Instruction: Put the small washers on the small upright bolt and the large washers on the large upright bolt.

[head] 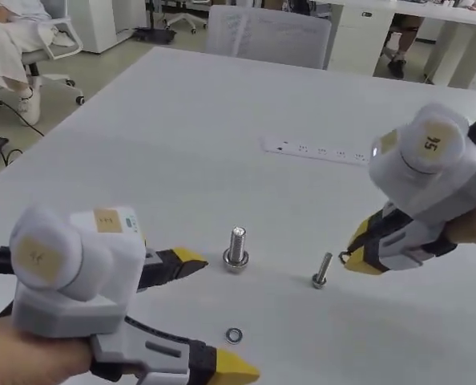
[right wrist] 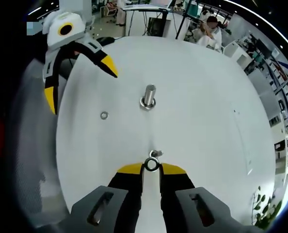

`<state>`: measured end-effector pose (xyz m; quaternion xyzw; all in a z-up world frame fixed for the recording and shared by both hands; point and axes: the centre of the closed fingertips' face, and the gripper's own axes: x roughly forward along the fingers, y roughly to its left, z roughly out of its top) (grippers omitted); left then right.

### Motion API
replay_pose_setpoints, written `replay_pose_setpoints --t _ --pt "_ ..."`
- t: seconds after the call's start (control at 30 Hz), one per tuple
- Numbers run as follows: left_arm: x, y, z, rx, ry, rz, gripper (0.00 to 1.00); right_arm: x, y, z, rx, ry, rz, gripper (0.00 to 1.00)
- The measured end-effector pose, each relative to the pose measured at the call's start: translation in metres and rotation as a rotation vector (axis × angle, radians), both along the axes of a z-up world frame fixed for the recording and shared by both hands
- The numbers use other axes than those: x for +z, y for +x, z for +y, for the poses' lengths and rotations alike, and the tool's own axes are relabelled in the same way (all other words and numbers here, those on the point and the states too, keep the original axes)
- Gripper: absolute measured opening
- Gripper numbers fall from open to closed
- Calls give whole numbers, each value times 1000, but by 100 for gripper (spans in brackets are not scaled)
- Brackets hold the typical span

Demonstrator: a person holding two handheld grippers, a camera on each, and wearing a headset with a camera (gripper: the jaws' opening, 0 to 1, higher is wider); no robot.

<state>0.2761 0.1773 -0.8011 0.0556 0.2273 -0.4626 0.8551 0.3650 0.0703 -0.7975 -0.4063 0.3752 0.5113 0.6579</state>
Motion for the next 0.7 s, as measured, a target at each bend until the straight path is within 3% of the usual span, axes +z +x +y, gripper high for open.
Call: replay_pose_setpoints --t 0.3,0.7 --pt "-1 0 1 4 3 6 82 -4 14 9 23 -7 -1 14" --pt "-2 1 4 11 5 10 82 -16 15 11 39 -26 25 14"
